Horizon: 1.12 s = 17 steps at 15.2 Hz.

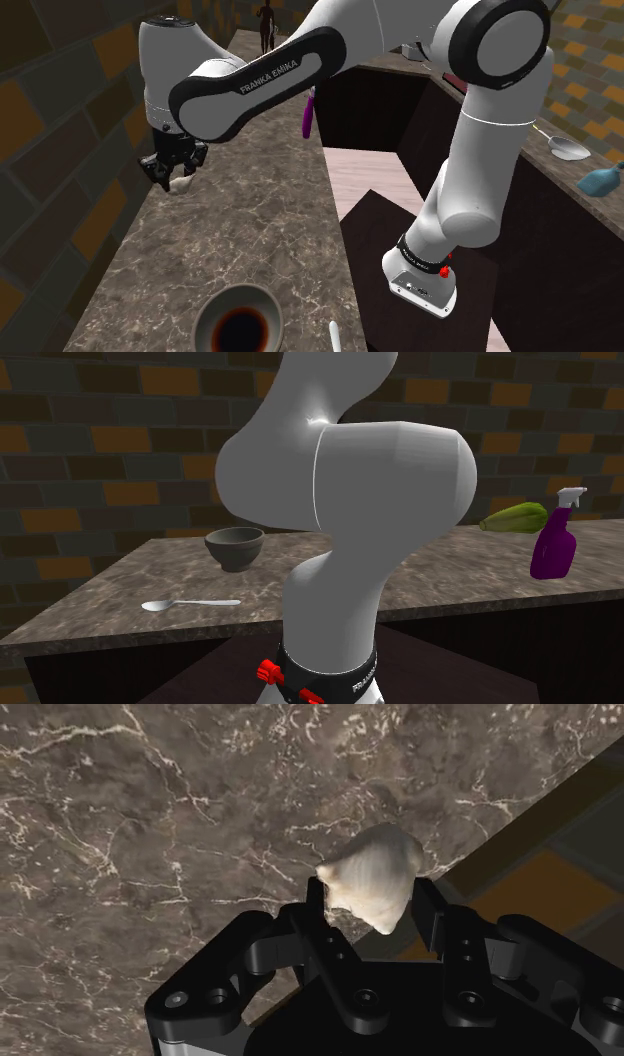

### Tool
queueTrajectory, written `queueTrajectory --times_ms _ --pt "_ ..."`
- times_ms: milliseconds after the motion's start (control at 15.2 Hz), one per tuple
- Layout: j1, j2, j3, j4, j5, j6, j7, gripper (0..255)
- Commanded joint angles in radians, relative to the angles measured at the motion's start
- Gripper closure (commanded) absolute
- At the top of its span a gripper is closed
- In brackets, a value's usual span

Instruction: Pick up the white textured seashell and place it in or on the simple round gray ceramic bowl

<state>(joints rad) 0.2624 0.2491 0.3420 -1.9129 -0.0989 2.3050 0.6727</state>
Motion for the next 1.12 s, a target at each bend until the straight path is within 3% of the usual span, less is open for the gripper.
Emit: queueTrajectory --times_ms 0,528,1056 --pt "0.015 -0.043 0.014 -0.054 0.007 0.012 0.03 255" --pt "0.084 -0.217 0.084 -0.269 0.052 0.064 0.154 255" --pt "0.171 -0.353 0.173 -0.41 0.105 0.079 0.298 255"
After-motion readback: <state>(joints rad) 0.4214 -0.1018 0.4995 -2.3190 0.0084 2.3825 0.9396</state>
